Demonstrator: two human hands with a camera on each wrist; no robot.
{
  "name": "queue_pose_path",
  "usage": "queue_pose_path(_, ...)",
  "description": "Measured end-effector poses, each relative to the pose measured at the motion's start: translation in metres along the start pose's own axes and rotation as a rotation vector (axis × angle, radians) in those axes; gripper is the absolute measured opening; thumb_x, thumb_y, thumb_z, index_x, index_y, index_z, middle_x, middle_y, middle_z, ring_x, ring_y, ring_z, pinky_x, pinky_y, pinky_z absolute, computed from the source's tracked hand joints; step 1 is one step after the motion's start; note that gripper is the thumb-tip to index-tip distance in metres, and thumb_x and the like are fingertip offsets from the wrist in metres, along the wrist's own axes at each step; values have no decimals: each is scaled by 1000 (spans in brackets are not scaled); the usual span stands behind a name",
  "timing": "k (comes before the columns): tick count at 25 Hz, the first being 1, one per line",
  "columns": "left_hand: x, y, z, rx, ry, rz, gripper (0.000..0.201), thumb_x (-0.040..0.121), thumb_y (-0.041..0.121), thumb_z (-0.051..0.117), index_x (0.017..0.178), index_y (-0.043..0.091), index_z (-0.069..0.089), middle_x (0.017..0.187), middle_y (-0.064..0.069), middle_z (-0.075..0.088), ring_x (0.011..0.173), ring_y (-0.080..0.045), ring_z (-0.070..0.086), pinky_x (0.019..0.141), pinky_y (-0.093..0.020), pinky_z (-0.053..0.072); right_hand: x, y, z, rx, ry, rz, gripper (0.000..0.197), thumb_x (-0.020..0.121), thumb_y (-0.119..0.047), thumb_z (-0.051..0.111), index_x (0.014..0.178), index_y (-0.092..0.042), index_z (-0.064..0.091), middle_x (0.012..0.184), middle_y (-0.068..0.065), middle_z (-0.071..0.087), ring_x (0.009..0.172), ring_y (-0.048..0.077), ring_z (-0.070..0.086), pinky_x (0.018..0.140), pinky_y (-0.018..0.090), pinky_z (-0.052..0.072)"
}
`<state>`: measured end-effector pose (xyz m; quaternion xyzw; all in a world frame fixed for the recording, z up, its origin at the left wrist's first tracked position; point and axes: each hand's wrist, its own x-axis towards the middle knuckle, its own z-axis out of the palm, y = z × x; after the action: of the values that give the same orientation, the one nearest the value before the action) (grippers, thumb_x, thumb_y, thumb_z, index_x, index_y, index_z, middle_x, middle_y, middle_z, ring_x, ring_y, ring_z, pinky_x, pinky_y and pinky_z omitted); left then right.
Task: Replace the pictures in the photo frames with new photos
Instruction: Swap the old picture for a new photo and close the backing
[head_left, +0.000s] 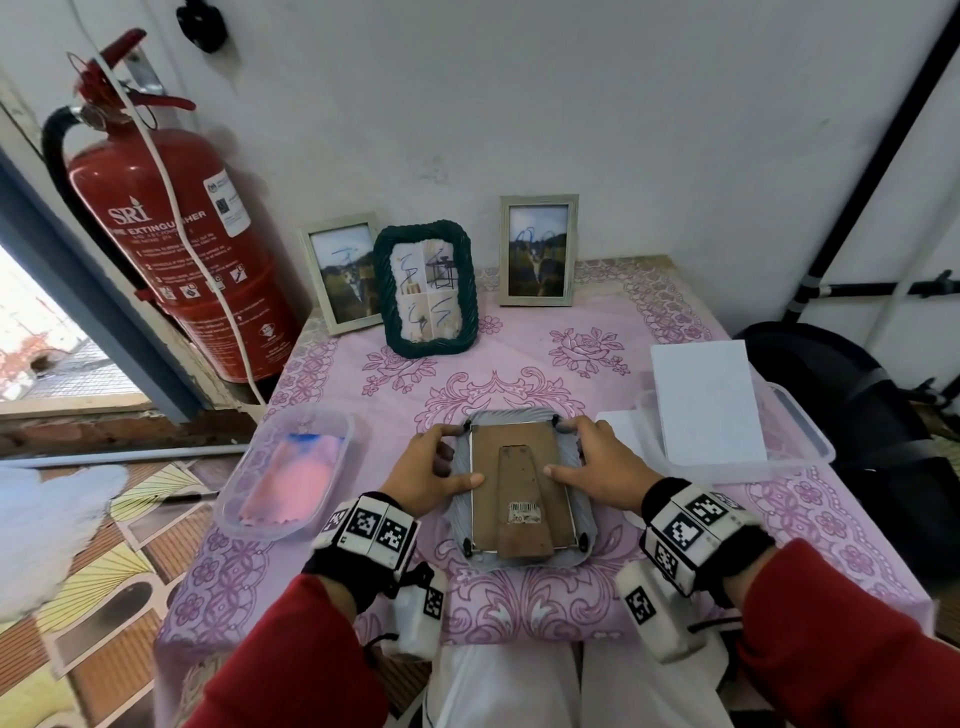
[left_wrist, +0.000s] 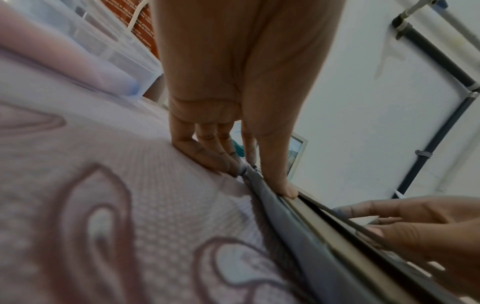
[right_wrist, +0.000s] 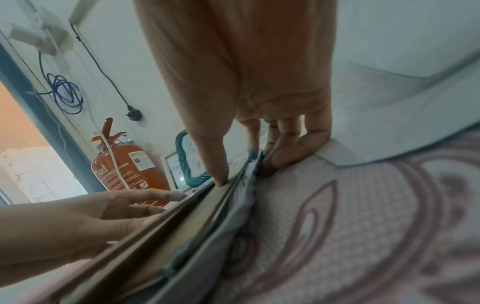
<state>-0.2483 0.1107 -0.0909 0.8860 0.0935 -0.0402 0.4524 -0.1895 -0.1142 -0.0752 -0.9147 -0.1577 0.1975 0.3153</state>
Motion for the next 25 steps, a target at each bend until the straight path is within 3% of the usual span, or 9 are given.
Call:
queue_pose_path(5,-2,3,0,-99,-4,-2,63,75,5,75,130,5,44,87,-3,39,61,-9,36,59,-7,38,1,0,-1,-15,-2,-6,68,84,-35,66,138,-15,30,133,12,36,119,25,48,105,36,38)
queue_pose_path(14,-3,1,3,-191,19,-18,62,75,-1,73,131,2,46,81,2,37,67,-10,35,66,-12,38,0,2,-2,16,9,-16,67,81,-37,68,136,-18,36,128,13,41,115,26,49,104,40,40)
queue_pose_path(17,-4,2,4,-163,12,3,61,77,0,72,132,2,46,81,2,35,67,-8,35,64,-9,38,-2,2,-1,-9,3,-30,65,83,-39,65,138,-22,34,126,12,40,113,26,52,103,39,41)
queue_pose_path(25,-3,2,3,-49,-26,44,61,80,7,71,135,8,44,95,-7,34,71,-11,36,63,-7,38,-1,0,-3,-44,-37,-26,65,86,-39,62,139,-21,29,130,12,36,117,28,51,104,39,40)
